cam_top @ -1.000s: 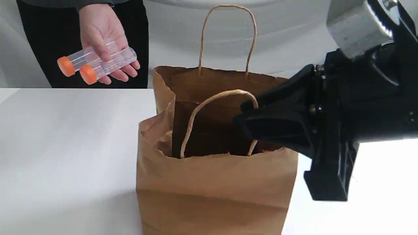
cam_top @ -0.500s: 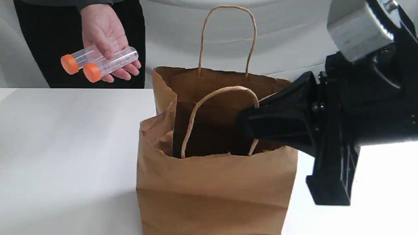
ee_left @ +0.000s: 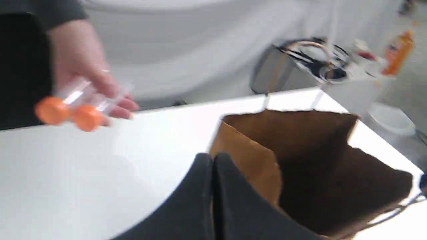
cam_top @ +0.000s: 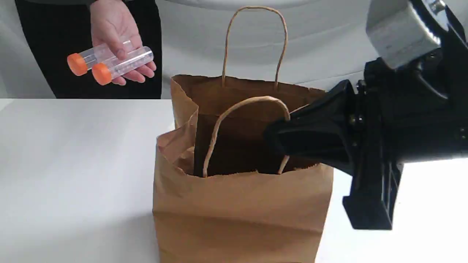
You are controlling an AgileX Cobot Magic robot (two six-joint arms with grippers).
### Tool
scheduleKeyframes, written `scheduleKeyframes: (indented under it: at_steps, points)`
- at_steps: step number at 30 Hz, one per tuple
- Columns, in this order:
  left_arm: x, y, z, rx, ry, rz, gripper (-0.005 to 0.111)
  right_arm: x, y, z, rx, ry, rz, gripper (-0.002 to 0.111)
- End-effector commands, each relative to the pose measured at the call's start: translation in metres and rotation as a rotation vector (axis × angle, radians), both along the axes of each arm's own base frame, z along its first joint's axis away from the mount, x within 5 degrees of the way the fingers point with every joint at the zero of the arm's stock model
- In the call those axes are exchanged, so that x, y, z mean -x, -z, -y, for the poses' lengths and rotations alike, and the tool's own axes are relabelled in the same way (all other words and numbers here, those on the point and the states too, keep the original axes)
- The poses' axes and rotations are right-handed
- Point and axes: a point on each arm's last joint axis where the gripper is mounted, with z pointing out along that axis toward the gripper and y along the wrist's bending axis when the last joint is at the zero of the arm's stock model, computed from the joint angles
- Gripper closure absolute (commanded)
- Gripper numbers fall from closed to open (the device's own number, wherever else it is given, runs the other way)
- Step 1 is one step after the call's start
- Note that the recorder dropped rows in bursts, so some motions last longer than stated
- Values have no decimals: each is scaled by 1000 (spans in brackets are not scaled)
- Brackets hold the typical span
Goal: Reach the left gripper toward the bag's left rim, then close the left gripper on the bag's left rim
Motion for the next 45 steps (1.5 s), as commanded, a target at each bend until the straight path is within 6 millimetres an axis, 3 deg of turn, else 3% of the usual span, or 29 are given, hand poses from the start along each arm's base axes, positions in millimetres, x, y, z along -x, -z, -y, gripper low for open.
scheduleKeyframes:
  at_steps: [1,9,15,19,23,32,37,45]
  points:
    - [-39,-12,16,-16,202,-109,107,0,-2,-1,-2,-1,3,108]
    - [-139,-5,33,-68,401,-324,106,0,-1,-1,-2,-2,0,108]
    - [-180,16,75,-288,511,-322,100,0,-1,-1,-2,-2,0,108]
    - [-194,34,101,-479,555,-320,90,0,-1,-1,-2,-2,0,108]
    - [-204,43,118,-489,571,-338,79,0,-1,-1,-2,-2,0,108]
    - [-220,57,121,-550,556,-347,56,0,-1,-1,-3,-1,-2,108]
    - [-223,51,122,-547,540,-299,54,0,-1,-1,-3,-1,-2,108]
    - [-220,23,125,-577,589,-183,55,0,-1,-1,-3,-1,-2,108]
